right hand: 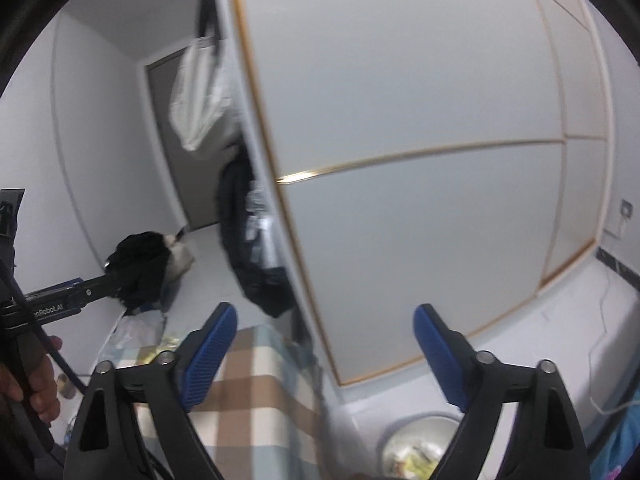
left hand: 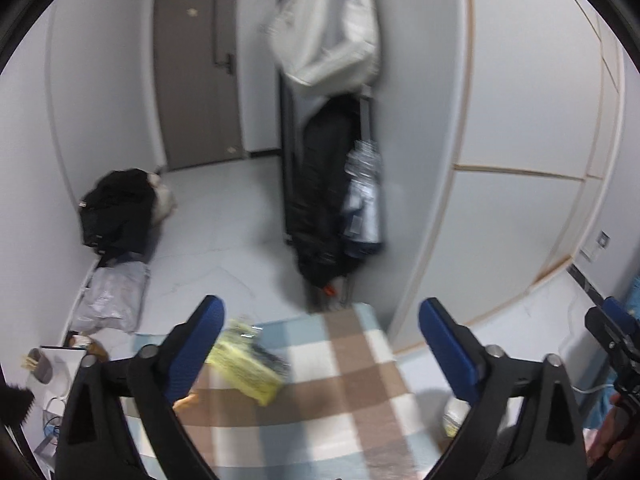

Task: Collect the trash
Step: 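Move both open grippers back from the bin over the table, then lower the right gripper onto the large yellow packet and close it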

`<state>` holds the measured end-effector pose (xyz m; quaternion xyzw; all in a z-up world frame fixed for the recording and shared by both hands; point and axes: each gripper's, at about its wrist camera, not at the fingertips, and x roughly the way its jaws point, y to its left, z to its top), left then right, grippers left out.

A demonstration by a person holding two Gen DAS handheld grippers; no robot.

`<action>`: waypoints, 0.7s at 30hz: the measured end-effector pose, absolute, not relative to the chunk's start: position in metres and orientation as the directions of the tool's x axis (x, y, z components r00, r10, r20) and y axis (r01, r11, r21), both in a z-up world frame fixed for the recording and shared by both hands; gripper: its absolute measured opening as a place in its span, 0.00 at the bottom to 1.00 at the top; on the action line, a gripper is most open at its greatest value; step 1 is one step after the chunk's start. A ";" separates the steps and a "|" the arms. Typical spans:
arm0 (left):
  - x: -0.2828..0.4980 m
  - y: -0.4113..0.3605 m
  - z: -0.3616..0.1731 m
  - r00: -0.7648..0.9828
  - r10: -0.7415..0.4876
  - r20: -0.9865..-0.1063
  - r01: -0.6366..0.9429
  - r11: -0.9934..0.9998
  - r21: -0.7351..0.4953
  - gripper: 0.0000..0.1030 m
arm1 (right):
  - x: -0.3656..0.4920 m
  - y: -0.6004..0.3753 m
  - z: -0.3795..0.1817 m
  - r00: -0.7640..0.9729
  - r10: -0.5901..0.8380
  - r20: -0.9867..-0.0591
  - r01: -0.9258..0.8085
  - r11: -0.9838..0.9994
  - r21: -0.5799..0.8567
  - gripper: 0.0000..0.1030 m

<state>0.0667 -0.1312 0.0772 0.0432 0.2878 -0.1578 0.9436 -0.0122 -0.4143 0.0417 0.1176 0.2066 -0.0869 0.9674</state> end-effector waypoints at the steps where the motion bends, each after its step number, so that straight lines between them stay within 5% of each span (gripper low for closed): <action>1: 0.068 -0.123 0.076 0.796 -0.248 -0.552 0.299 0.954 0.002 0.95 | -0.006 -0.403 0.045 0.902 -0.103 -0.419 0.194 0.965 0.178 0.91; 12: 0.090 -0.037 0.054 0.832 -0.141 -0.536 0.133 0.990 -0.055 0.96 | 0.041 -0.299 0.040 0.903 0.082 -0.422 -0.034 0.992 0.120 0.92; 21: 0.118 0.025 0.020 0.799 -0.109 -0.591 0.042 0.991 -0.127 0.96 | 0.097 -0.227 0.011 0.834 0.166 -0.527 -0.146 0.986 0.080 0.92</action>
